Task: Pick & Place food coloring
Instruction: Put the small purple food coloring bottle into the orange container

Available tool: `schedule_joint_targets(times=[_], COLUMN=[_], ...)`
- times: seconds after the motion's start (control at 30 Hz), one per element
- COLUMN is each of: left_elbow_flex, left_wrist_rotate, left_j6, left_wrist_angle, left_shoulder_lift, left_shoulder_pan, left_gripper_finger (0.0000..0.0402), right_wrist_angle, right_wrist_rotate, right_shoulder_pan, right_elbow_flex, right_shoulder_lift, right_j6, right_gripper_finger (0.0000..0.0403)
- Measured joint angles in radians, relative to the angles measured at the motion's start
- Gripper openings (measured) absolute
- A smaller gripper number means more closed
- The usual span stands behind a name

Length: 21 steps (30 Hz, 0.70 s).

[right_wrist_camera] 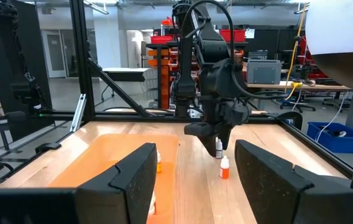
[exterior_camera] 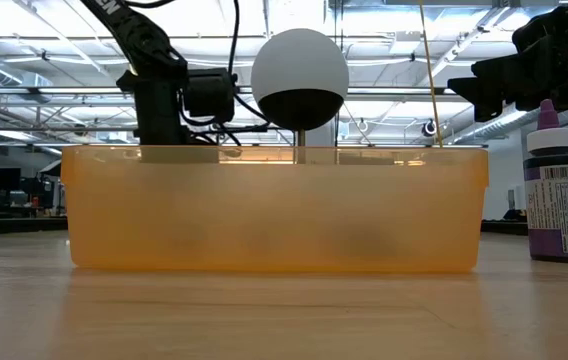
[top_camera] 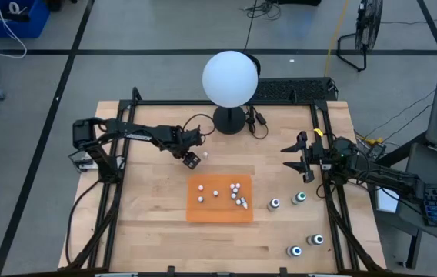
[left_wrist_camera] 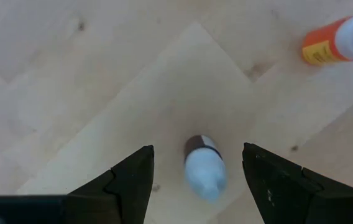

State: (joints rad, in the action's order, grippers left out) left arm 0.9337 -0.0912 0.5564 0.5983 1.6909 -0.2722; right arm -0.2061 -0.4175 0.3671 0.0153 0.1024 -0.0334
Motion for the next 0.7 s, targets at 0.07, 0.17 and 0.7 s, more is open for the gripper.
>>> schedule_joint_targets(times=[0.07,0.17,0.7], left_elbow_flex=[0.0,0.0,0.0], left_wrist_rotate=[-0.02,-0.033,-0.032], left_j6=[-0.002,-0.004,-0.032], left_wrist_angle=[-0.002,-0.001,-0.001], left_shoulder_lift=[0.0,0.0,0.0], left_shoulder_pan=[0.0,0.0,0.0], left_gripper_finger=[0.0246,0.0246,0.0181], right_wrist_angle=[0.0,0.0,0.0], right_wrist_rotate=[0.0,0.0,0.0], right_shoulder_pan=[0.0,0.0,0.0], right_elbow_flex=[0.0,0.0,0.0], right_shoulder_lift=[0.0,0.0,0.0], right_j6=[0.0,0.0,0.0], right_gripper_finger=[0.0205,0.0204,0.0206])
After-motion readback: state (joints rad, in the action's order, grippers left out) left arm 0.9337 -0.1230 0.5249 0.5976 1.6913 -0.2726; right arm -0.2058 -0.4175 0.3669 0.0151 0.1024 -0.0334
